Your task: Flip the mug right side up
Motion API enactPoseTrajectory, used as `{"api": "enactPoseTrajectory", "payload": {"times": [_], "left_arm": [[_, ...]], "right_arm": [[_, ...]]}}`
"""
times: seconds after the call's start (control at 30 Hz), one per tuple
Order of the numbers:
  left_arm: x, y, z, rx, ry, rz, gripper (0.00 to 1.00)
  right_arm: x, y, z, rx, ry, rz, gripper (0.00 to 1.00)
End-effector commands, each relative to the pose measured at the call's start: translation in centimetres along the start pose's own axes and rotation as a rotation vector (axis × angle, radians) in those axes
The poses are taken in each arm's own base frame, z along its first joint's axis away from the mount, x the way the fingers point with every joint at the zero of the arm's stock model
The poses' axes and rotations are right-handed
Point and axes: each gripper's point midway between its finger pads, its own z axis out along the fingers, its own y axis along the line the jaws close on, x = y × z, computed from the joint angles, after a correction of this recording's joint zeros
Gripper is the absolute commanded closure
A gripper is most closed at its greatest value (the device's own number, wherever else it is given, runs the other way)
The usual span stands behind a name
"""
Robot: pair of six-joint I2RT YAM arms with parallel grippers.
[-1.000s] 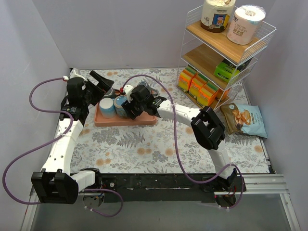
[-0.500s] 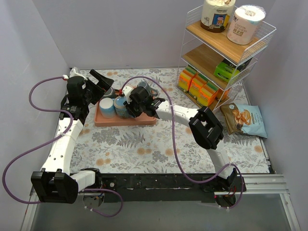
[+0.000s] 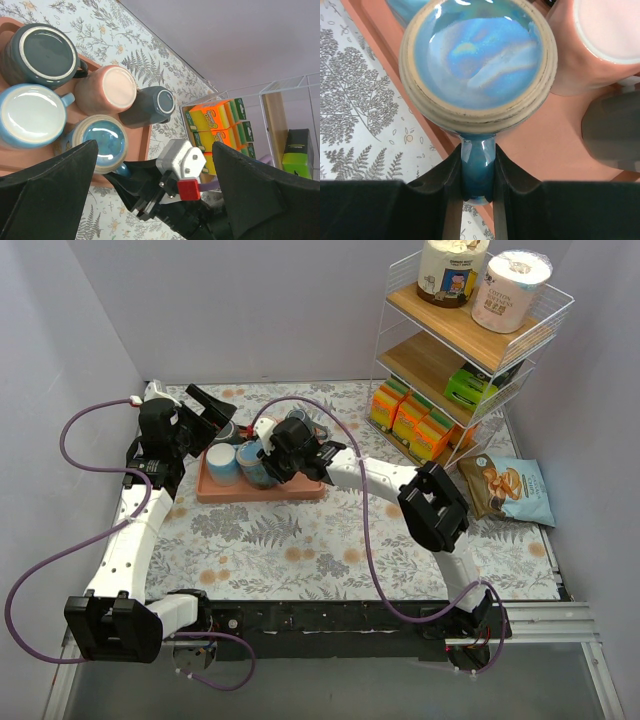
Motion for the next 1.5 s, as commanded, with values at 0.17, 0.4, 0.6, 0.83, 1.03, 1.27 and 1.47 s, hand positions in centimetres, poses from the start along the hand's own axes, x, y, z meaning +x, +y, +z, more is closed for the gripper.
{"api": "enactPoseTrajectory", "payload": {"times": [0.17,0.4,0.6,0.83,1.03,1.27,1.47], "left_arm": [[-0.7,-1.1,-1.0,0.024,-0.022,-0.002,0.02],[0.3,-1.1,-1.4,0.052,0.008,-0.006,0.02],[2.9,-1.9,-1.7,0.162,0.093,-0.009,0.02],[7.2,-6.3,-3.9,0.552,0.264,0.023,0.02],[9.5,-8.1,-5.9,0.749,0.352,-0.111,0.02],[9.0,-10.0,-6.8,0.863,0.335,-0.191,0.02],[7.8,-12.4,-7.3,0.945,0.283,-0.215,0.12]], "right_arm": [[-8.6,-1.0,-6.6,-0.093,-0.213,0.154,0.99],[-8.4,-2.1,-7.9,-0.124,-0.210,0.276,0.99],[-10.1,-3.9,-10.5,-0.179,-0.276,0.422,0.99],[-14.0,-4.6,-15.4,-0.197,-0.388,0.419,0.99],[-17.3,-4.7,-19.9,-0.221,-0.539,0.464,0.99],[-20.6,-4.1,-24.2,-0.297,-0.698,0.592,0.99],[-21.9,-4.2,-26.2,-0.331,-0.798,0.719,0.99]]}}
